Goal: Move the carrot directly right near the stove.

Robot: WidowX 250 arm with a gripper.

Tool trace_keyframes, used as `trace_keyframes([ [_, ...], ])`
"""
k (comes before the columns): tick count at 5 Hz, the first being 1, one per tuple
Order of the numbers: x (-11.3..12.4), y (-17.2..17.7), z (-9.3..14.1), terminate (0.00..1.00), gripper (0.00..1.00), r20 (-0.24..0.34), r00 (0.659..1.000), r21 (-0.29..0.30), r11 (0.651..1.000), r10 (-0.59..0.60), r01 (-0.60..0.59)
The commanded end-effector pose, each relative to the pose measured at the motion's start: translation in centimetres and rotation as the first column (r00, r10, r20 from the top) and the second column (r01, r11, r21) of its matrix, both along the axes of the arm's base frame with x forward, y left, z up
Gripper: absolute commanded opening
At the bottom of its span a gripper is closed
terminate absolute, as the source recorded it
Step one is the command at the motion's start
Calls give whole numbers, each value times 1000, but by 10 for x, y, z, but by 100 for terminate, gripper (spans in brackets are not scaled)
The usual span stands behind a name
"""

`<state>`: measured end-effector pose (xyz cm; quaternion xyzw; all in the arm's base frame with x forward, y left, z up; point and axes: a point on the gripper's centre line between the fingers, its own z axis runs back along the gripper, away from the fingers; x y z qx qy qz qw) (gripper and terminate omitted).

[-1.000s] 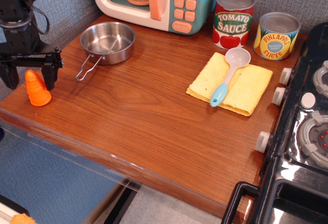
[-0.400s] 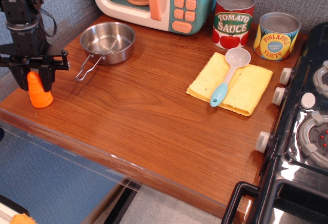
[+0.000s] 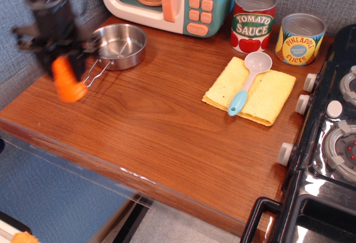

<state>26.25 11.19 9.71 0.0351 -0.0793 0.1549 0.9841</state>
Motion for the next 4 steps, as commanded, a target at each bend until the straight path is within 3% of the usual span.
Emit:
trace_keyframes([
  [1,10,-95,-7,0,0,6,931,-47,929,-366,366],
  [3,-2,-193,-45,0,0,-28,848,-63,847,-530,528],
  [4,-5,-221,-54,0,0,-42,812,-50,813,-583,581],
])
